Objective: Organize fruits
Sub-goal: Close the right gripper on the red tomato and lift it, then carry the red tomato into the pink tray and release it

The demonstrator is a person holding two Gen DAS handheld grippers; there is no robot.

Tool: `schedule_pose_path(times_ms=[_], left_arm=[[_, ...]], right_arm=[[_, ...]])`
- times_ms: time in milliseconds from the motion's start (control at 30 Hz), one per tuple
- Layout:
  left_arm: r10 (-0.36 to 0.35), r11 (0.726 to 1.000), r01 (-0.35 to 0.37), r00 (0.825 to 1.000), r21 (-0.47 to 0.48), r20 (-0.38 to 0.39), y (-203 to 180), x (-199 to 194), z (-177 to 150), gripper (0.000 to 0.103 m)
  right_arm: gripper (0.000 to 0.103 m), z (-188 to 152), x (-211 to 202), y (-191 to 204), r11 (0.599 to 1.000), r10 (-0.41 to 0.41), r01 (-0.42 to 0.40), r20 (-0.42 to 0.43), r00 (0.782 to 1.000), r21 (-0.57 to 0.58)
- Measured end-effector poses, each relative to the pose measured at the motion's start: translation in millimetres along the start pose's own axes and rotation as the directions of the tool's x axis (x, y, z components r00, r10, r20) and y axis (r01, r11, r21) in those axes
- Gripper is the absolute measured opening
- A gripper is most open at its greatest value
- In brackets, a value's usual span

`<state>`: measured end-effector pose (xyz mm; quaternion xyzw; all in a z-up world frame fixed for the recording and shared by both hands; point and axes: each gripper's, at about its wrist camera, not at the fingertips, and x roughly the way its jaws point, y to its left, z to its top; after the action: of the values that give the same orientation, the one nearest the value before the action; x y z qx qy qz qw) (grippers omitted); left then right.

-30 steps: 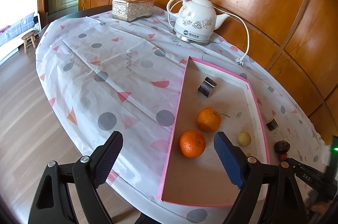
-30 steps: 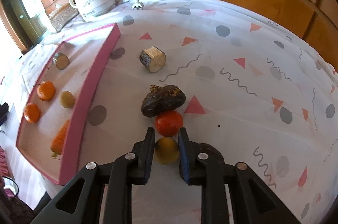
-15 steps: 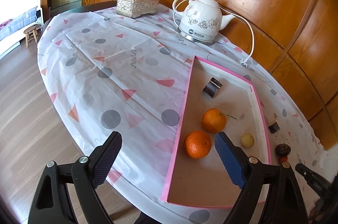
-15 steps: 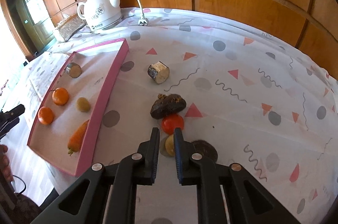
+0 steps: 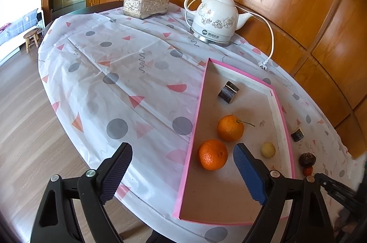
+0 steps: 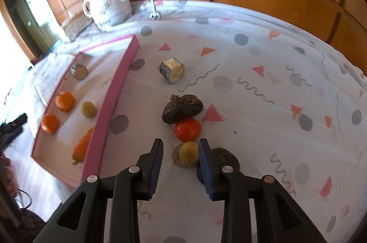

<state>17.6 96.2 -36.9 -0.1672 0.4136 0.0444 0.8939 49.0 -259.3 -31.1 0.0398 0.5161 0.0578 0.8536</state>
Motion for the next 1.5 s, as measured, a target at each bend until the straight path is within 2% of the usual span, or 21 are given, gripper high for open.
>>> schedule_pose_path(times_ms=[133, 233, 300, 567, 800, 1000, 1300, 1500], left_arm=[[0.005, 1.000, -0.005, 1.000, -0.007, 0.000, 2.4, 0.6, 0.6, 0.090], [0.008, 1.000, -0.008, 1.000, -0.014, -0.002, 4.8, 1.9, 1.4, 0.091], [0.009, 1.000, -0.009, 1.000, -0.017, -0.005, 5.7, 2.8, 1.0, 0.091], [0.020, 0.999, -0.020, 1.000, -0.030, 0.001, 8.1, 1.2, 1.0, 0.092], [0.022, 0.999, -0.022, 1.000, -0.031, -0.003, 8.6, 1.5, -0.4, 0.092], [0.027, 0.999, -0.027, 1.000, -0.033, -0.003, 9.0, 2.5, -1.0, 0.094], [0.030, 0.999, -0.030, 0.999, -0.037, -0.017, 11.9, 6.5, -1.5, 0.095], [0.034, 0.999, -0.034, 0.999, -0.036, -0.017, 13.5, 7.2, -1.5, 0.098]], right_arm=[[0.032, 8.1, 25.2, 3.5, 0.999, -0.034, 0.033, -0.047, 0.998, -0.029], [0.031, 13.1, 32.0, 3.7, 0.998, -0.053, 0.051, -0.049, 0.997, -0.040], [0.027, 14.4, 32.3, 4.7, 0.996, -0.069, 0.067, -0.043, 0.997, -0.053], [0.026, 8.8, 17.6, 13.8, 0.994, -0.071, 0.070, -0.012, 0.997, -0.079], [0.026, 5.6, -12.0, 28.4, 0.996, -0.016, 0.020, 0.052, 0.999, -0.085], [0.026, 8.5, -21.8, 59.9, 0.988, 0.075, -0.065, 0.065, 0.995, -0.143], [0.026, 19.7, -0.6, 119.8, 0.954, 0.166, -0.157, 0.012, 0.986, -0.256], [0.027, 30.2, 24.9, 148.0, 0.947, 0.171, -0.172, -0.028, 0.985, -0.272]])
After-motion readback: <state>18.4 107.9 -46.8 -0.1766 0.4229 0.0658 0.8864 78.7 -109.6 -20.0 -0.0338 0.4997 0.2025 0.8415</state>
